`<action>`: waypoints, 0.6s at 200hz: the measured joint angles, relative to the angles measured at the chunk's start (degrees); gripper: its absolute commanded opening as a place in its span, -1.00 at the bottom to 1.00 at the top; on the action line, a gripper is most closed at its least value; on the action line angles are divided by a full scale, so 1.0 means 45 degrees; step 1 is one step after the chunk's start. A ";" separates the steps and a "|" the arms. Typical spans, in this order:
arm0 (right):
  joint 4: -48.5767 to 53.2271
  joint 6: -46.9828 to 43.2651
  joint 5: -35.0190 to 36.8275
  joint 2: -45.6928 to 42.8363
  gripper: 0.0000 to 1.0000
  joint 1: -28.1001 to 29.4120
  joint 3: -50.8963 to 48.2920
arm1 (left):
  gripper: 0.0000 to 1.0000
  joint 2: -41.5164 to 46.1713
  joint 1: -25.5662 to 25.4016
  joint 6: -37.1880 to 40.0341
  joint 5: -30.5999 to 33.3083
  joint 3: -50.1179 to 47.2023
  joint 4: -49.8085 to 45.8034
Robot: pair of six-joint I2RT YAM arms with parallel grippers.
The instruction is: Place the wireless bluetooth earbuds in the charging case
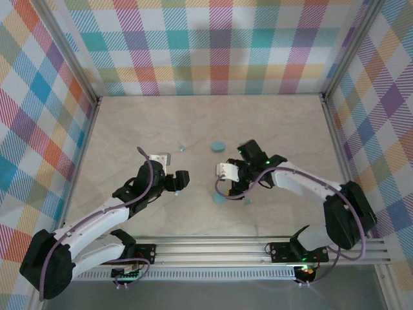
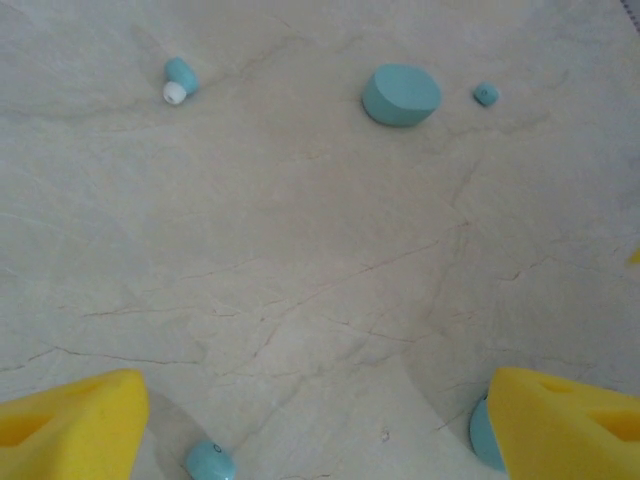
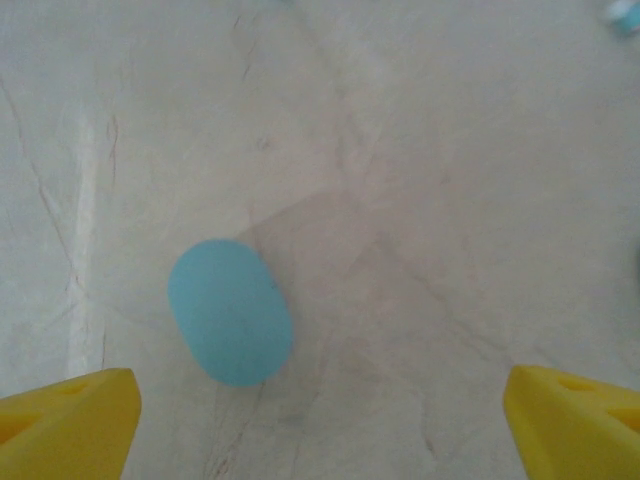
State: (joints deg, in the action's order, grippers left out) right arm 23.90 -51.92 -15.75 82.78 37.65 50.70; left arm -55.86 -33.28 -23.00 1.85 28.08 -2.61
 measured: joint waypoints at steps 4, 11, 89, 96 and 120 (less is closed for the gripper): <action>0.0083 -0.0117 0.0102 0.0262 0.78 0.0092 0.0049 | 0.76 0.0078 0.0000 0.0000 0.0039 -0.0010 -0.0024; 0.0219 -0.0282 0.0262 0.0641 0.75 0.0228 0.0121 | 0.76 0.0209 0.0000 -0.0034 0.0097 -0.0039 -0.0049; 0.0719 -0.1054 0.1083 0.2885 0.62 0.1083 0.1248 | 0.81 0.0209 -0.0005 -0.0078 0.0175 -0.0233 -0.0107; 0.0724 -0.1059 0.1088 0.3011 0.61 0.1127 0.1287 | 0.82 0.0131 -0.0005 -0.0078 0.0146 -0.0233 -0.0107; 0.0816 -0.1166 0.1185 0.3385 0.58 0.1195 0.1336 | 0.84 -0.0015 -0.0005 -0.0049 0.0073 -0.0233 -0.0112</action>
State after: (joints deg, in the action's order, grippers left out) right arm 27.57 -57.17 -10.41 98.02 43.03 56.71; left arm -55.92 -33.30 -23.22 2.17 27.03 -3.11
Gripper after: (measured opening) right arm 0.796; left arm 0.914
